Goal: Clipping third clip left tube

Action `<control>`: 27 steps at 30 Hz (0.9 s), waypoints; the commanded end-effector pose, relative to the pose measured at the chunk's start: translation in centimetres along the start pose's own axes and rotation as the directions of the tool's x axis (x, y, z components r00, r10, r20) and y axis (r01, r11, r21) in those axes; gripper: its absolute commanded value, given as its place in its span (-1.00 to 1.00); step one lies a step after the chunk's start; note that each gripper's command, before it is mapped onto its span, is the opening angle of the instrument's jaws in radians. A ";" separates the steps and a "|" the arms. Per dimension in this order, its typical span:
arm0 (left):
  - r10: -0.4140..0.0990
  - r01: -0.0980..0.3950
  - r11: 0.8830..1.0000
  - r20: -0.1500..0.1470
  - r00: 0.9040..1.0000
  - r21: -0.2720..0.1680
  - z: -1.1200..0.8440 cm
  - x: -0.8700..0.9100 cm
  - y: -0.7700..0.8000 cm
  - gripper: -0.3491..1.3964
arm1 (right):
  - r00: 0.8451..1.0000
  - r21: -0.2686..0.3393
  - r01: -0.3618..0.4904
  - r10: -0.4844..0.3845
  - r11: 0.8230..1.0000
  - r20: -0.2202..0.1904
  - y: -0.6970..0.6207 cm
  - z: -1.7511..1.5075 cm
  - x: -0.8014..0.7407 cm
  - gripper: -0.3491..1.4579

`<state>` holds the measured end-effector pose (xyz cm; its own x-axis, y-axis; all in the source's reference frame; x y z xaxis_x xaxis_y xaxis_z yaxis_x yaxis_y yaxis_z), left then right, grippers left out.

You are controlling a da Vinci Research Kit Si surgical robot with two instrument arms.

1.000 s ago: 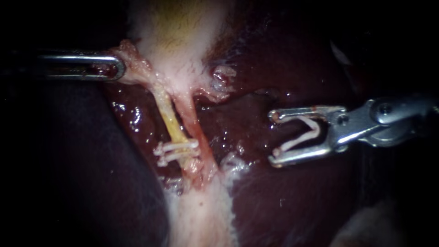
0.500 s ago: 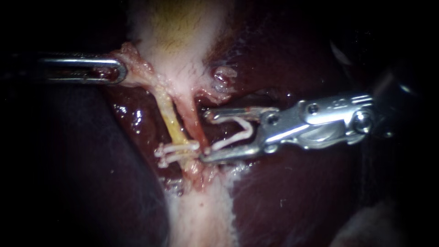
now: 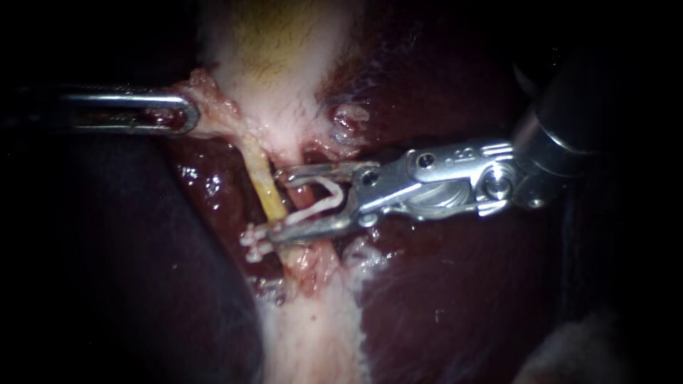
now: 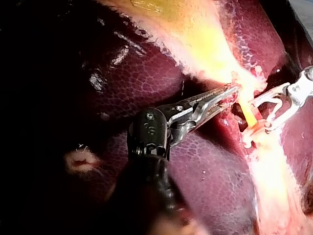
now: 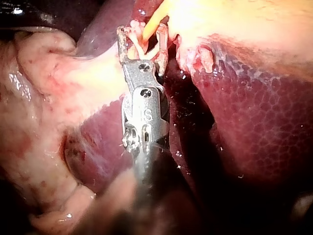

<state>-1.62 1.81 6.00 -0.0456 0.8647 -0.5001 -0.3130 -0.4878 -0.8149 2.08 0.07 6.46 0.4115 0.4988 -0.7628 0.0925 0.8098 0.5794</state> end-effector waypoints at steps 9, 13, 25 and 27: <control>0.000 0.000 1.000 0.001 1.000 -0.002 0.00 -0.01 0.01 -1.00 | 1.000 0.014 -0.003 0.003 1.000 0.007 0.17 0.14 -0.05 -0.07; 0.000 0.000 1.000 0.001 1.000 -0.001 0.01 0.00 0.01 -1.00 | 1.000 0.011 -0.005 0.004 1.000 0.004 0.22 0.24 0.00 -0.07; 0.000 0.000 1.000 0.001 1.000 -0.002 0.01 0.00 0.01 -1.00 | 0.996 0.069 -0.017 0.023 0.997 -0.088 0.28 0.45 0.23 -0.08; 0.000 0.000 1.000 0.001 1.000 -0.002 0.01 -0.01 0.01 -1.00 | 0.994 0.078 -0.015 0.023 0.997 -0.103 0.26 0.43 0.28 -0.09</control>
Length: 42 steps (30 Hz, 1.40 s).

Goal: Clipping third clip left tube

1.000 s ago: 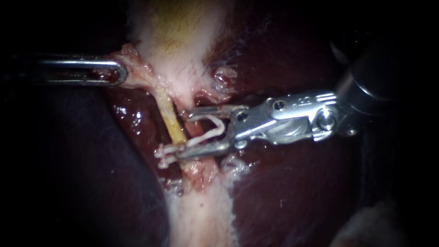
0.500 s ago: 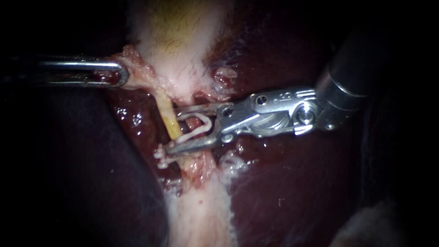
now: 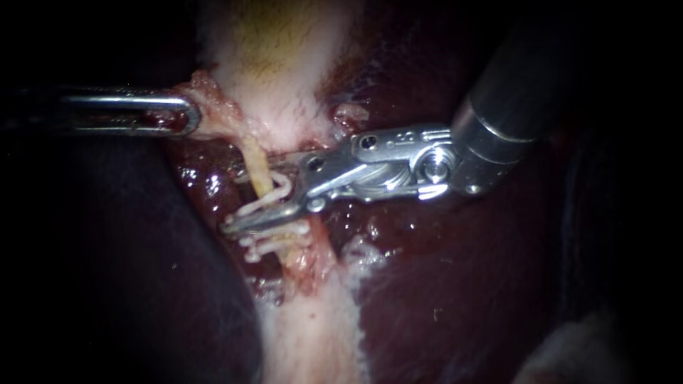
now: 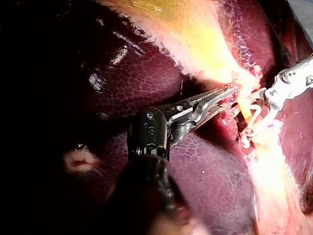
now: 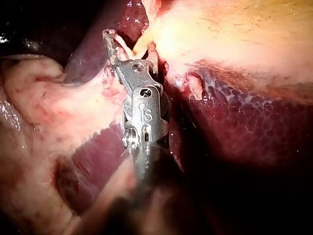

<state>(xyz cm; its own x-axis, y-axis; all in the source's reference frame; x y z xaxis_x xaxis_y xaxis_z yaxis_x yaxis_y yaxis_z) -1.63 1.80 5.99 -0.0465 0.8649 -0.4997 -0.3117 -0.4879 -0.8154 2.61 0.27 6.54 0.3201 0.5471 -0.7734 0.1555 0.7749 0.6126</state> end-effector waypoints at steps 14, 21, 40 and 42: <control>0.000 0.000 1.000 0.000 1.000 -0.001 -0.01 0.00 -0.01 -1.00 | 0.995 0.028 -0.014 0.016 1.000 -0.094 -0.27 -0.19 0.50 -0.10; 0.000 0.000 1.000 0.001 1.000 -0.002 -0.01 0.00 -0.02 -1.00 | 0.995 0.033 -0.013 0.016 0.999 -0.100 -0.33 -0.18 0.54 -0.14; 0.001 -0.001 1.000 0.001 1.000 -0.002 0.00 0.00 -0.03 -1.00 | 0.980 0.051 -0.164 0.168 0.985 -0.104 -0.35 -0.32 0.48 -1.00; 0.001 -0.001 1.000 0.001 1.000 -0.002 0.00 0.00 -0.03 -1.00 | 0.971 0.064 -0.215 0.220 0.975 -0.094 -0.33 -0.33 0.47 -1.00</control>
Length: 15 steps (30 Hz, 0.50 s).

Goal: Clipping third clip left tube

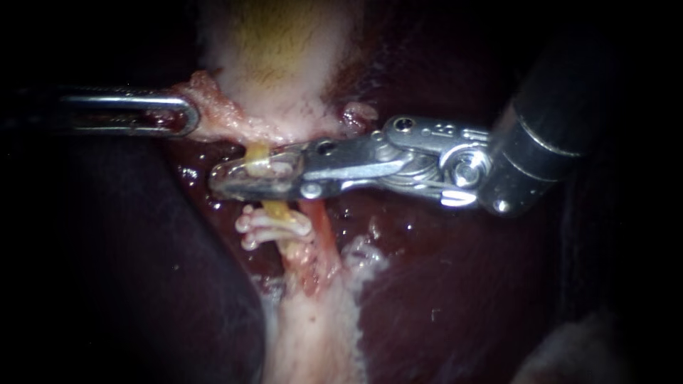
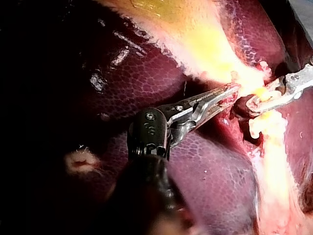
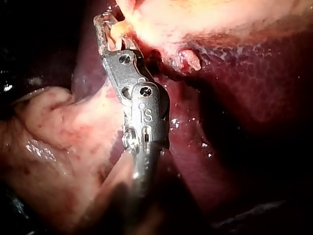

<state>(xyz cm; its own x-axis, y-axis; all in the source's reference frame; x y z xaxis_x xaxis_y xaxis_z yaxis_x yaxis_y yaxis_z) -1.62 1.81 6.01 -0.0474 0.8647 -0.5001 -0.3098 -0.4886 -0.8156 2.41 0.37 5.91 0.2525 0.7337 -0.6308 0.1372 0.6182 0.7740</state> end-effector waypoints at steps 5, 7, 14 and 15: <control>0.000 0.000 1.000 0.000 1.000 0.000 0.00 0.00 -0.01 -1.00 | 1.000 0.002 -0.005 0.005 1.000 0.017 0.02 -0.02 -0.01 -1.00; 0.000 0.000 1.000 0.000 1.000 0.000 0.00 0.00 -0.01 -1.00 | 1.000 0.003 -0.010 0.010 1.000 0.016 0.02 -0.02 -0.01 -1.00; 0.000 0.000 1.000 0.000 1.000 0.000 0.00 0.00 -0.01 -1.00 | 1.000 0.003 -0.015 0.015 1.000 0.017 0.04 -0.04 -0.03 -1.00; 0.000 0.000 1.000 0.000 1.000 0.000 0.00 0.00 -0.01 -1.00 | 1.000 0.006 -0.021 0.021 1.000 0.018 0.05 -0.04 -0.04 -1.00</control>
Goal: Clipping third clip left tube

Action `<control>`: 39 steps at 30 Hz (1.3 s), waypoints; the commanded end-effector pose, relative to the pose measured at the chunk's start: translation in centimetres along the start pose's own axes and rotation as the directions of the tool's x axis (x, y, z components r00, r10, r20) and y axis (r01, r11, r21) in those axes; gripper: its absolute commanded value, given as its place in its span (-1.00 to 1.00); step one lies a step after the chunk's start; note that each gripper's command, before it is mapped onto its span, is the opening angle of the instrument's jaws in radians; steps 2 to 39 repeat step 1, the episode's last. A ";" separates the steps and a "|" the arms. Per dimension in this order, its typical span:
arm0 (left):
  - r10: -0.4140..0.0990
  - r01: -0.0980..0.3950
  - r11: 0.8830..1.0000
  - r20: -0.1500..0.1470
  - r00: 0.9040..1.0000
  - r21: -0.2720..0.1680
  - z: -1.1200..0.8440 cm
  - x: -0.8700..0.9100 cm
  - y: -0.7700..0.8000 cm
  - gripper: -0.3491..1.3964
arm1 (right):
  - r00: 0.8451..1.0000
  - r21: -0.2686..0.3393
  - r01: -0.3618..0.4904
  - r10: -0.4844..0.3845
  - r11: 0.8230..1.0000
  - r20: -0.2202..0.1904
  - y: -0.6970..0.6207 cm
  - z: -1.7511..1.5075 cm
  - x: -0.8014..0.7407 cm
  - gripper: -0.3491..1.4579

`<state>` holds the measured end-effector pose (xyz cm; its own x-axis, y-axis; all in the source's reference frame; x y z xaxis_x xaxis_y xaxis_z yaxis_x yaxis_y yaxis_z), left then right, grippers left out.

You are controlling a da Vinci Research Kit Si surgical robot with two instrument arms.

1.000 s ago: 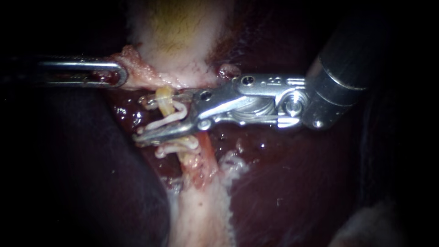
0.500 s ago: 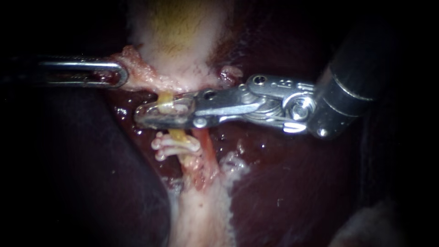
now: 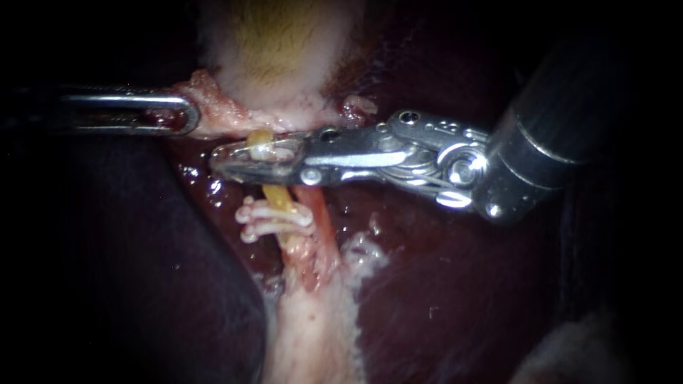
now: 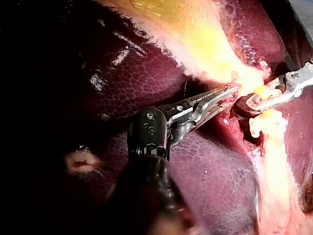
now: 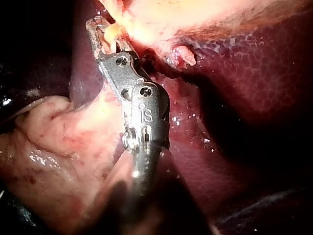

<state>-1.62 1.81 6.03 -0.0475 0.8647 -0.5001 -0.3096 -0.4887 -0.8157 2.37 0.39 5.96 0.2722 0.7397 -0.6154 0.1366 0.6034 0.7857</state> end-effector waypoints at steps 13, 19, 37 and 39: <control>0.000 0.000 1.000 0.000 1.000 0.000 0.00 0.00 0.00 -1.00 | 1.000 0.002 -0.002 0.002 1.000 0.000 0.01 0.01 -0.02 -1.00; 0.000 0.000 1.000 0.000 1.000 0.000 0.00 0.00 0.00 -1.00 | 1.000 0.002 -0.002 0.002 1.000 0.000 0.01 0.01 -0.02 -1.00; 0.000 0.000 1.000 0.000 1.000 0.000 0.00 0.00 0.00 -1.00 | 1.000 0.002 -0.002 0.002 1.000 0.000 0.01 0.01 -0.02 -1.00; 0.000 0.000 1.000 0.000 1.000 0.000 0.00 0.00 0.00 -1.00 | 1.000 0.002 -0.002 0.002 1.000 0.000 0.01 0.01 -0.02 -1.00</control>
